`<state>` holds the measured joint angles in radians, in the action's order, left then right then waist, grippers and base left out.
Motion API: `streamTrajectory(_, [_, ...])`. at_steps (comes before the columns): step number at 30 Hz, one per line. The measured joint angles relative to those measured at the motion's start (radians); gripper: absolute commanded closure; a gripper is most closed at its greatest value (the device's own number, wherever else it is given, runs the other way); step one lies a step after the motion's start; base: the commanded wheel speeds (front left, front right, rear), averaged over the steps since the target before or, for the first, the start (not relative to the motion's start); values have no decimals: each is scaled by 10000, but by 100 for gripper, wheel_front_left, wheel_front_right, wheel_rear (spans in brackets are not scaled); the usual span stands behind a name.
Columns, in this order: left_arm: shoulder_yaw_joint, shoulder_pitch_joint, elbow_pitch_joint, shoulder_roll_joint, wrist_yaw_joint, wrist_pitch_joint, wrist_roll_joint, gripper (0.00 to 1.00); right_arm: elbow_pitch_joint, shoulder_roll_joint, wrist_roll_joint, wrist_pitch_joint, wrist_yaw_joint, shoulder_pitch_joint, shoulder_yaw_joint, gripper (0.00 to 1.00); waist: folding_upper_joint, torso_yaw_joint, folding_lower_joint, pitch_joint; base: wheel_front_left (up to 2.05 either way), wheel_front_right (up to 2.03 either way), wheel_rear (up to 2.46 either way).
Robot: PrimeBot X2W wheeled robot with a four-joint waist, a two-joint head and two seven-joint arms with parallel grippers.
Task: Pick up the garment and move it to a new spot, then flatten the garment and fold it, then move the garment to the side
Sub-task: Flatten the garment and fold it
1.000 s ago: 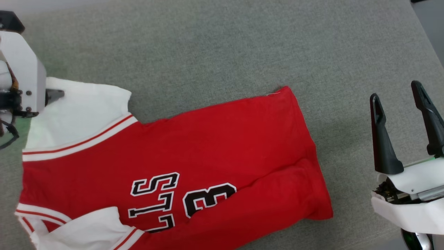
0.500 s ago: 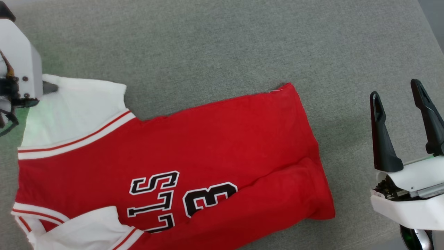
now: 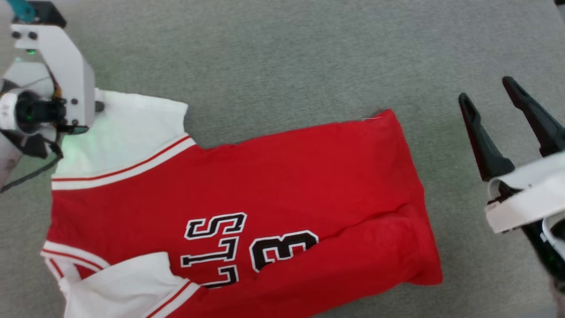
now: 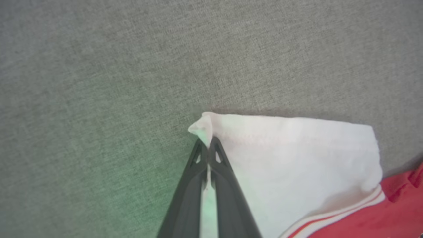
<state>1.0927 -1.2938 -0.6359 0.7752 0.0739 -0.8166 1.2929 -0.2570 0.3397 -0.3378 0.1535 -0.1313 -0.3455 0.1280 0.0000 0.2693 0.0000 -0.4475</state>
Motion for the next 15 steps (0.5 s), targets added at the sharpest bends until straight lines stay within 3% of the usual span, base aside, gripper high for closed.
streamTrajectory(10, [69, -560, -336, -970, -380, 171, -190, 100, 1432, 1534, -1965, 4146, 4, -1836, 1064, 0, 0, -817, 0, -201, 0, 0, 0])
streamTrajectory(15, [73, -821, -623, -1503, -635, 351, -265, 100, 2096, 1649, -2600, 5336, 4, -2256, 1363, 0, 0, -1271, 0, -407, 0, 0, 0])
